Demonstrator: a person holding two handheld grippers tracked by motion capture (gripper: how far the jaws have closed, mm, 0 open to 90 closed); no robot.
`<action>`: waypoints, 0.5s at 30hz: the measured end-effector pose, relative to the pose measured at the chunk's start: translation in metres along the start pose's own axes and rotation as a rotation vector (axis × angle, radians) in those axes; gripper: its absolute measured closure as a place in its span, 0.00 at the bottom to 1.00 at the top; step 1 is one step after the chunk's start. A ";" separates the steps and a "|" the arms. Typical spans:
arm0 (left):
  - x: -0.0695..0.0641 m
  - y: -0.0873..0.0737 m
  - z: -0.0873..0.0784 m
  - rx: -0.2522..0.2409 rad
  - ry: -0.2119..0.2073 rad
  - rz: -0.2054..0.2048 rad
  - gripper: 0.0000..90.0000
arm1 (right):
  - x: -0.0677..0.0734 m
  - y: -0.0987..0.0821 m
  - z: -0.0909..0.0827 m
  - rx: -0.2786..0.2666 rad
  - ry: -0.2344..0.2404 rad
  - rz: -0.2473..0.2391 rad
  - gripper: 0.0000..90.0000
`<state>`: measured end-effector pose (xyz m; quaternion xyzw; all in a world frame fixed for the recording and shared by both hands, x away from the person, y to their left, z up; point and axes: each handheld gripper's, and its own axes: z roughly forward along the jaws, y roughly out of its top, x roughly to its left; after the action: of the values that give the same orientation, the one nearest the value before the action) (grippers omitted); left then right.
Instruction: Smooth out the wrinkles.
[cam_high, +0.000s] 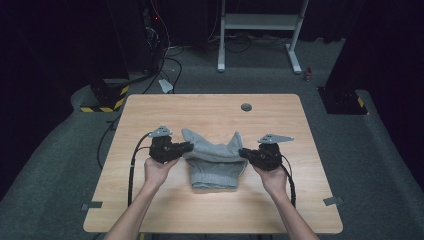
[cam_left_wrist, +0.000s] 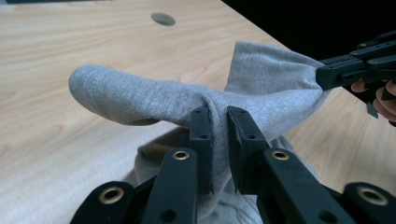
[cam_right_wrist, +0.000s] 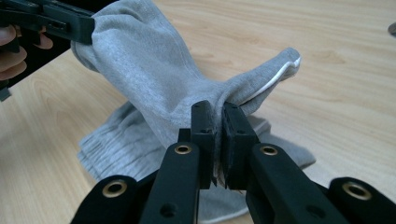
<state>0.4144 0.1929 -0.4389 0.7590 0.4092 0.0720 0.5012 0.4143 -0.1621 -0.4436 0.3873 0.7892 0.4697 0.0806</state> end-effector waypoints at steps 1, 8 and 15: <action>0.000 -0.003 -0.001 0.001 0.000 0.001 0.89 | 0.001 -0.003 0.000 0.003 -0.001 0.000 0.94; -0.007 -0.020 -0.001 -0.005 -0.011 -0.022 0.89 | 0.005 -0.019 -0.001 0.019 -0.004 -0.006 0.94; -0.012 -0.034 -0.002 0.025 0.004 0.000 0.89 | 0.010 -0.032 -0.001 0.040 -0.001 -0.018 0.93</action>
<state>0.3870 0.1916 -0.4623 0.7650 0.4111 0.0683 0.4911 0.3894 -0.1645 -0.4666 0.3821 0.8019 0.4528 0.0775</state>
